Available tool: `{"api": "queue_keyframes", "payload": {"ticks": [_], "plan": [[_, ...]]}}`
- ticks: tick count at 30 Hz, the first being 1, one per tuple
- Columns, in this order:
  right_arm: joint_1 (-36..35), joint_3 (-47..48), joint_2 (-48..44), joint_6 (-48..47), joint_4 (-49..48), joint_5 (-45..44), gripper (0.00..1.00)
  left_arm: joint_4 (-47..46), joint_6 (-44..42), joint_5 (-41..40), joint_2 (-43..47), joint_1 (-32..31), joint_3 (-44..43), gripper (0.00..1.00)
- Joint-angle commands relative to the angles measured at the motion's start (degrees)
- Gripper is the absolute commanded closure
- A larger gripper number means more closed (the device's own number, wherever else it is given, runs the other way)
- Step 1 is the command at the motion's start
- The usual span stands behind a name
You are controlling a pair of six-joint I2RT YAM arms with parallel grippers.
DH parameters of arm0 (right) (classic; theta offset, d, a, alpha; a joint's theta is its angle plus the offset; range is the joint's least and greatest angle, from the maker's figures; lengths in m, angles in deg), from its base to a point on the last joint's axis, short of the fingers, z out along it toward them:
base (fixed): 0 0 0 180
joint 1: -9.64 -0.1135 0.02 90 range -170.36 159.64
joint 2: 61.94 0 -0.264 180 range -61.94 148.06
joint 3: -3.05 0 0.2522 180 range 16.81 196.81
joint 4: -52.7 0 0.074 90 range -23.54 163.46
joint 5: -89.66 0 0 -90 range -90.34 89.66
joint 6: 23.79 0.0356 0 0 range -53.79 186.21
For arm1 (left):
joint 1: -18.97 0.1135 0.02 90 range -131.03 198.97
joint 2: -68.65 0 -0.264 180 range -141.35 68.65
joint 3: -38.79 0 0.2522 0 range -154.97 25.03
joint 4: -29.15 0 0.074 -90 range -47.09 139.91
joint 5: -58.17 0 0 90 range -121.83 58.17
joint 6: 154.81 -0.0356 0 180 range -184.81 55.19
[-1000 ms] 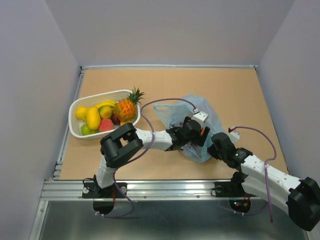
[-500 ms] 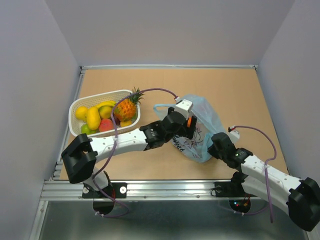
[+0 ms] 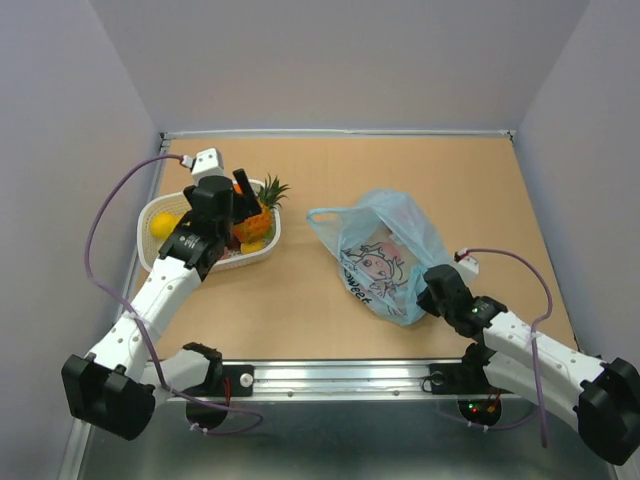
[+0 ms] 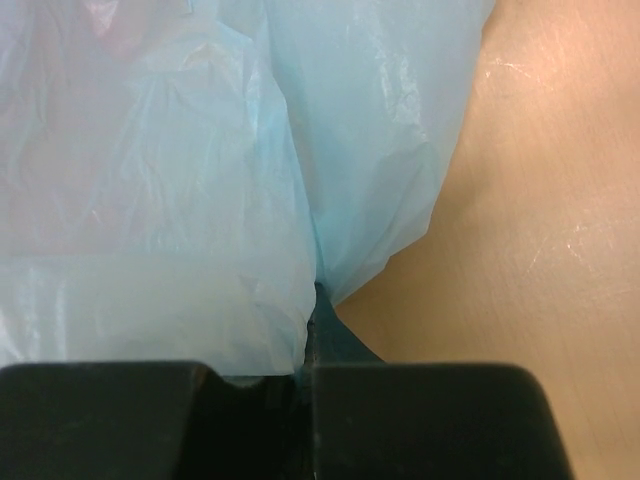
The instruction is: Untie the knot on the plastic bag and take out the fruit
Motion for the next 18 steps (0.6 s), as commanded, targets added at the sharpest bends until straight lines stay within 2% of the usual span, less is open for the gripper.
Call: {"api": "queue_keyframes", "payload": {"ticks": [1, 6, 14, 17, 18], "plan": [[0.31, 3.35, -0.81, -3.79, -1.55, -1.17, 0.97, 4.19, -3.31, 3.04, -3.08, 9.49, -1.66, 0.59], [0.40, 4.05, -1.52, -5.91, -1.56, -1.08, 0.96, 3.75, -5.24, 2.43, -10.47, 14.09, -7.02, 0.52], [0.40, 4.85, -1.52, -8.72, -1.55, -1.26, 0.96, 7.26, -8.06, 2.70, -29.19, 18.22, -22.74, 0.45], [0.40, 5.37, -1.25, -9.42, -1.55, -0.73, 0.95, 9.19, -8.32, 3.31, -35.43, 18.66, -27.24, 0.39], [0.40, 5.55, -1.17, -9.60, -1.55, -0.64, 0.94, 9.55, -8.41, 3.40, -36.66, 18.67, -27.94, 0.34]]}}
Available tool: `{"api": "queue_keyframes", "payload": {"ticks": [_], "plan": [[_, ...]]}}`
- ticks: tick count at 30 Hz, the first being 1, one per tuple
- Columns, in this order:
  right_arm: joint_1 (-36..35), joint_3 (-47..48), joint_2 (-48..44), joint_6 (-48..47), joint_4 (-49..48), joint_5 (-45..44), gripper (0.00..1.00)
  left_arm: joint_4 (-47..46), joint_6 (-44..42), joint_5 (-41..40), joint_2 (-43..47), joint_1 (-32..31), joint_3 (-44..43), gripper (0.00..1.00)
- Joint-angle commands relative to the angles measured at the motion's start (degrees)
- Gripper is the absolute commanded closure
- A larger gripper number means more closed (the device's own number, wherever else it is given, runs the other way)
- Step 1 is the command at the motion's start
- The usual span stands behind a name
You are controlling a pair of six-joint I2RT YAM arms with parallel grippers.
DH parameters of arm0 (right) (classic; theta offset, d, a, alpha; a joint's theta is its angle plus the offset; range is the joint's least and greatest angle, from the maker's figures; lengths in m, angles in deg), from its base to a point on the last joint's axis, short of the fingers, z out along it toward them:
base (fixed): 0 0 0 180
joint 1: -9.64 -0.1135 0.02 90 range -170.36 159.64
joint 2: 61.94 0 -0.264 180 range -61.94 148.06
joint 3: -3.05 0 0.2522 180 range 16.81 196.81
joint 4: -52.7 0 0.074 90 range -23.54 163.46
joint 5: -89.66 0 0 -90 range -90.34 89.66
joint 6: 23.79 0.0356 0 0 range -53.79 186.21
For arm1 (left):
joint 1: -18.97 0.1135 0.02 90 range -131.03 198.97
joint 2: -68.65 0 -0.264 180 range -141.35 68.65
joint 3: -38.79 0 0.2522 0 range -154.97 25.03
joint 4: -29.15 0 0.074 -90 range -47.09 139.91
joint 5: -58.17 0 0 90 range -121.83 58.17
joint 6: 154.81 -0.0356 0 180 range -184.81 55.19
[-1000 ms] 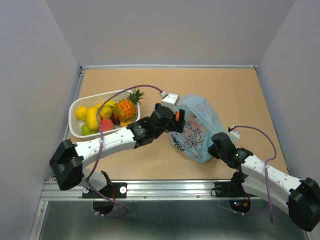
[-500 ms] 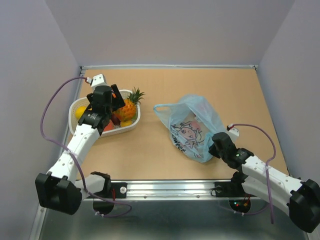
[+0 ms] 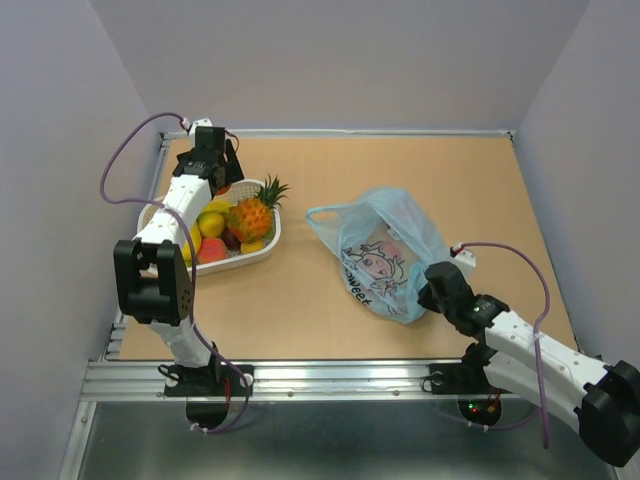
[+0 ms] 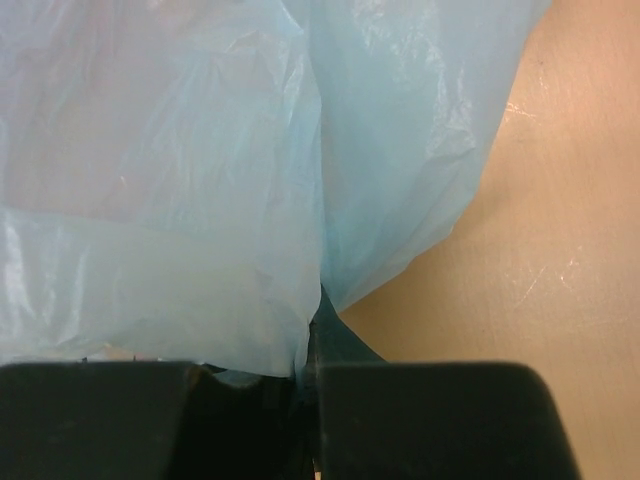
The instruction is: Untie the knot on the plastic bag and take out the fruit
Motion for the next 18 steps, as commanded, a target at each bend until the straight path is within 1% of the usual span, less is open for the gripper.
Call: {"api": "queue_keyframes", "payload": {"ticks": [1, 5, 9, 10, 13, 14, 16, 18], "plan": [[0.40, 4.78, -0.05, -2.65, -1.31, -0.69, 0.93, 3.21, -1.77, 1.08, -4.62, 0.50, -4.95, 0.31], [0.40, 5.84, -0.22, -4.23, -1.31, -0.33, 0.87, 2.25, -2.03, 1.53, -4.12, 0.50, -1.81, 0.20], [0.31, 6.63, -0.31, -5.20, -1.31, -1.30, 0.85, 2.16, -2.29, 1.52, -2.71, 0.50, 0.58, 0.19], [0.40, 7.33, -0.05, -6.07, -1.23, -1.56, 0.83, 2.07, -2.56, 2.13, -2.19, 0.50, 1.28, 0.19], [0.31, 8.39, 0.65, -8.35, -1.23, -1.83, 0.77, 2.07, -2.91, 1.53, -1.48, 0.50, 1.46, 0.13], [0.40, 9.17, 0.83, -8.80, -1.14, -2.00, 0.71, 2.33, -2.91, 1.26, -1.39, 0.50, 1.29, 0.12], [0.40, 9.97, 0.92, -9.94, -1.05, -2.27, 0.64, 2.42, -3.00, 1.87, -0.95, 0.59, 1.28, 0.07], [0.40, 11.28, 1.18, -10.91, -1.05, -2.44, 0.50, 2.25, -3.00, 2.93, -0.43, 0.68, 1.37, 0.02]]}}
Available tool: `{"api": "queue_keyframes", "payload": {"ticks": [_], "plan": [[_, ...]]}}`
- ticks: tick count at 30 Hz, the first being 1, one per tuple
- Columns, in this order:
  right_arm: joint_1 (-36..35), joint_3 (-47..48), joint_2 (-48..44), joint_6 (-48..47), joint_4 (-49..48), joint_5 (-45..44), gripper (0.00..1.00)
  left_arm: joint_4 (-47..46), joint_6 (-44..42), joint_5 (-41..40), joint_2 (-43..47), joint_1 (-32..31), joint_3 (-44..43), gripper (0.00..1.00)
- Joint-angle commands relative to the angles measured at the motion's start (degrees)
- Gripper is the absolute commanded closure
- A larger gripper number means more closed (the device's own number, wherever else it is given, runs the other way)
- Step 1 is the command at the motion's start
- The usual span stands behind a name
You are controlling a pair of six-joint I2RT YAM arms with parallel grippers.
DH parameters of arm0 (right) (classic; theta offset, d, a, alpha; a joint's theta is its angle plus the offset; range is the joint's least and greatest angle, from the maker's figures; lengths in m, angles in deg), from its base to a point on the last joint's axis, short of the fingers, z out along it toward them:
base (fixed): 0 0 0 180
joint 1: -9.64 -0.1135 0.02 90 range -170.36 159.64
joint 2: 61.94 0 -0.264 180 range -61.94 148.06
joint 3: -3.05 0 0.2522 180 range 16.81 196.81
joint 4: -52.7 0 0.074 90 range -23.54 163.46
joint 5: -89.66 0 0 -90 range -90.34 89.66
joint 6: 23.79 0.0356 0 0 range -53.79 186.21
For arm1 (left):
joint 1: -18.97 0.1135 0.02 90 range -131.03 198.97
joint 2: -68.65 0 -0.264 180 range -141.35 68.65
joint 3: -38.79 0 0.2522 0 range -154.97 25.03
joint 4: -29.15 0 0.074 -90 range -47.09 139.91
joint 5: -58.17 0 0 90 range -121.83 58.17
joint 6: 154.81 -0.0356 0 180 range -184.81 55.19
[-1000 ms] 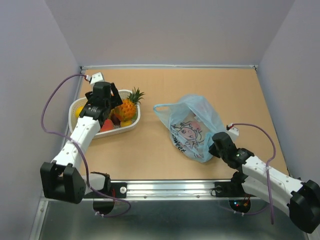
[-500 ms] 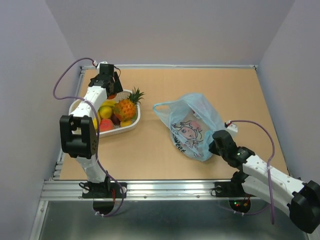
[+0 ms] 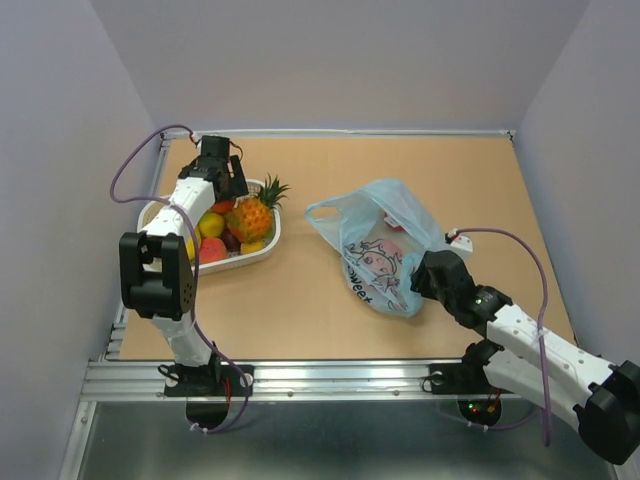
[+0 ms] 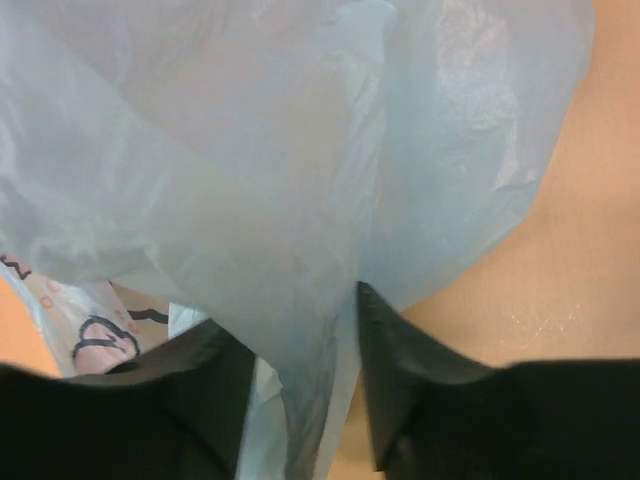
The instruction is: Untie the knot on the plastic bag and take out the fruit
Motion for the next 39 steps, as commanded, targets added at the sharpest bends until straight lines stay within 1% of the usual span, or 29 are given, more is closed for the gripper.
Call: {"api": "queue_keyframes", "payload": {"ticks": [1, 2, 4, 5, 8, 9, 13, 16, 17, 19, 20, 23, 24, 27, 31, 33, 36, 37, 38, 39], "plan": [[0.31, 6.26, 0.42, -4.14, -0.99, -1.90, 0.43, -0.16, -0.86, 1.05, 5.06, 0.24, 0.34, 0.01], [0.31, 6.79, 0.77, -5.27, -0.81, -1.72, 0.31, -0.24, -0.86, 1.05, 5.33, 0.24, 0.43, 0.01], [0.31, 8.46, 1.21, -7.64, -0.55, -0.50, 0.18, -0.25, -0.86, 0.96, 6.29, 0.50, 0.43, 0.01], [0.31, 9.07, 1.73, -8.53, -0.37, 0.64, 0.10, -0.33, -0.77, 1.05, 6.73, 0.68, 0.43, 0.01], [0.40, 12.85, 2.35, -11.43, 1.12, 2.40, 0.01, -0.94, -0.59, 1.23, 8.84, 0.86, 0.78, 0.01], [0.40, 13.99, 2.53, -12.05, 1.73, 3.02, 0.00, -1.04, -0.51, 1.23, 9.45, 1.03, 1.04, 0.01], [0.40, 21.54, 5.15, -16.87, 5.07, -0.48, 0.00, -1.65, -0.51, 0.44, 12.88, 1.21, 1.49, 0.01], [0.40, 27.70, 8.32, -20.74, 6.92, -6.36, 0.00, -2.35, -0.42, -0.35, 14.55, 1.38, 2.10, 0.01], [0.40, 30.67, 11.37, -23.71, 7.27, -7.51, 0.00, -2.53, -0.42, -0.61, 15.51, 1.38, 2.45, 0.01], [0.66, 33.24, 14.73, -26.28, 7.37, -9.36, 0.00, -2.97, -0.42, -1.32, 16.49, 1.38, 2.63, 0.01], [0.92, 36.03, 18.40, -28.29, 7.37, -9.11, 0.00, -3.49, -0.42, -1.49, 17.97, 1.30, 2.89, 0.01], [1.54, 39.48, 24.47, -31.73, 7.19, -7.44, 0.00, -4.28, -0.50, -1.93, 19.30, 1.38, 3.50, 0.01], [1.80, 40.45, 26.15, -32.87, 7.10, -4.65, 0.00, -4.46, -0.59, -2.11, 19.74, 1.47, 3.60, 0.01], [3.20, 43.79, 31.85, -35.34, 6.49, -0.60, 0.00, -5.08, -0.59, -2.73, 20.88, 1.38, 3.86, 0.01], [8.47, 43.45, 36.71, -37.10, 1.75, 4.86, 0.00, -6.13, -0.59, -0.45, 22.99, 1.56, 4.38, 0.01], [10.58, 41.69, 37.59, -37.71, -2.55, 7.32, 0.00, -7.10, -0.77, 0.87, 23.61, 1.56, 4.91, 0.01], [11.56, 41.16, 39.79, -39.29, -5.37, 8.30, 0.00, -7.98, -1.29, 2.71, 24.75, 1.56, 5.09, 0.01], [11.56, 41.25, 40.23, -39.82, -5.73, 8.30, 0.02, -8.41, -1.47, 5.16, 25.10, 1.47, 5.26, 0.01], [11.56, 41.51, 40.67, -40.70, -5.90, 8.30, 0.08, -9.03, -1.82, 6.75, 26.06, 1.47, 5.88, 0.01], [11.56, 42.21, 40.67, -40.79, -5.82, 8.56, 0.35, -10.34, -1.91, 10.25, 26.59, 1.47, 6.32, 0.01]]}}
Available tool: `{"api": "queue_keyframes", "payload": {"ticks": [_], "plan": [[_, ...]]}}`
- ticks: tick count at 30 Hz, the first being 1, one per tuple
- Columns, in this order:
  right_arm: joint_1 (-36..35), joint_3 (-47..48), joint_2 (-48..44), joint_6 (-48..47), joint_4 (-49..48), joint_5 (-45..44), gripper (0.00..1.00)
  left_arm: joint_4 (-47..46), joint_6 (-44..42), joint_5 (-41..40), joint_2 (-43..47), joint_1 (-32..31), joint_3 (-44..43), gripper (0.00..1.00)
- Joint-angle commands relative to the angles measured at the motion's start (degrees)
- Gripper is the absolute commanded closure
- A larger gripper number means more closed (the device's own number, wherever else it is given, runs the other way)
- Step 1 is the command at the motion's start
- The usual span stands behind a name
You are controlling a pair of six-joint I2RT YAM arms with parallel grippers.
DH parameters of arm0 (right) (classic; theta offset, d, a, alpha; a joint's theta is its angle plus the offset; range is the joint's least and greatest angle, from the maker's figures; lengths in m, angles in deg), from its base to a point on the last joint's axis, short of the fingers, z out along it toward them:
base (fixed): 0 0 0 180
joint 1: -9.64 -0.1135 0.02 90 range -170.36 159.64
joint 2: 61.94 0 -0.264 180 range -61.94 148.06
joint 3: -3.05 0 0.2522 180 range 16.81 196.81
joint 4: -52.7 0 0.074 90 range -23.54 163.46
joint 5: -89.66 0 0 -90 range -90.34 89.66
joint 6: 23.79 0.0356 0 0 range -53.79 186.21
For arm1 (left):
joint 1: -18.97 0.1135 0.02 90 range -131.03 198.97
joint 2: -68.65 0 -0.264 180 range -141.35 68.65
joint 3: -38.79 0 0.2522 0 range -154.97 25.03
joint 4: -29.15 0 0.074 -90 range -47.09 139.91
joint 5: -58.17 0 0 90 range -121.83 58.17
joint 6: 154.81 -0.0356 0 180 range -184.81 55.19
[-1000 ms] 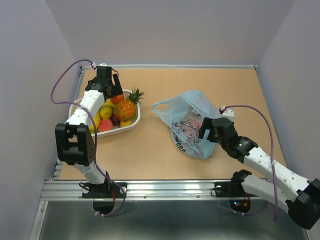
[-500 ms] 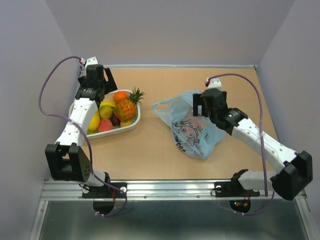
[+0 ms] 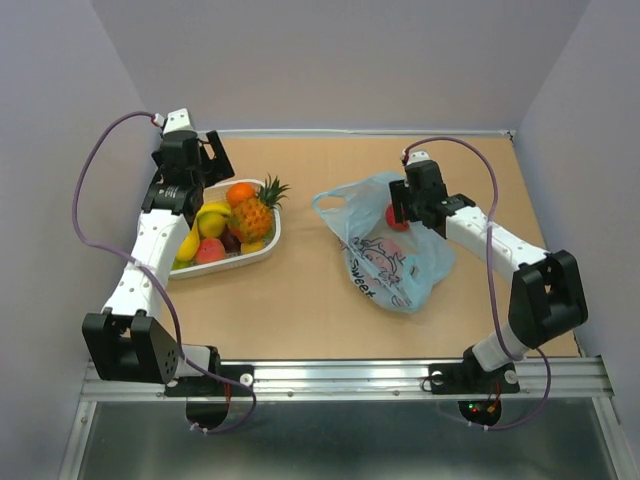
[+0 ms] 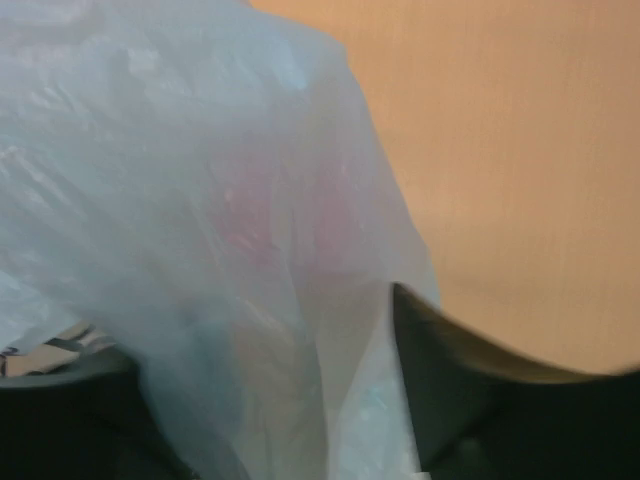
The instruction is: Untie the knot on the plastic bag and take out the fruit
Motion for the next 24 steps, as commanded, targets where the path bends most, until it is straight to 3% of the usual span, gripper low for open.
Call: {"api": "queue_keyframes", "payload": {"ticks": [1, 2, 5, 11, 16, 24], "plan": [[-0.31, 1.60, -0.22, -3.33, -5.47, 3.38, 0.51, -5.87, -1.45, 9.25, 4.59, 0.36, 1.86, 0.01], [-0.31, 1.69, -1.79, -3.24, -5.38, 4.08, 0.78, -7.36, -1.10, 10.83, 6.07, 0.27, 2.82, 0.01], [-0.40, 1.52, -5.05, -3.24, -4.94, 7.86, 0.99, -9.39, -0.40, 16.02, 9.41, -1.39, 4.50, 0.01], [-2.32, 0.38, -13.92, -2.01, -1.43, 13.67, 1.00, -12.38, -0.05, 12.70, 17.59, -16.93, 11.26, 0.01], [-8.81, -1.20, -19.19, -0.17, 1.21, 11.57, 1.00, -16.51, 6.87, 7.96, 23.48, -30.30, 18.11, 0.02], [-9.89, -6.04, -18.42, 3.70, 1.65, 7.87, 1.00, -22.13, 12.61, -2.50, 22.88, -50.86, 25.77, 0.05]]}}
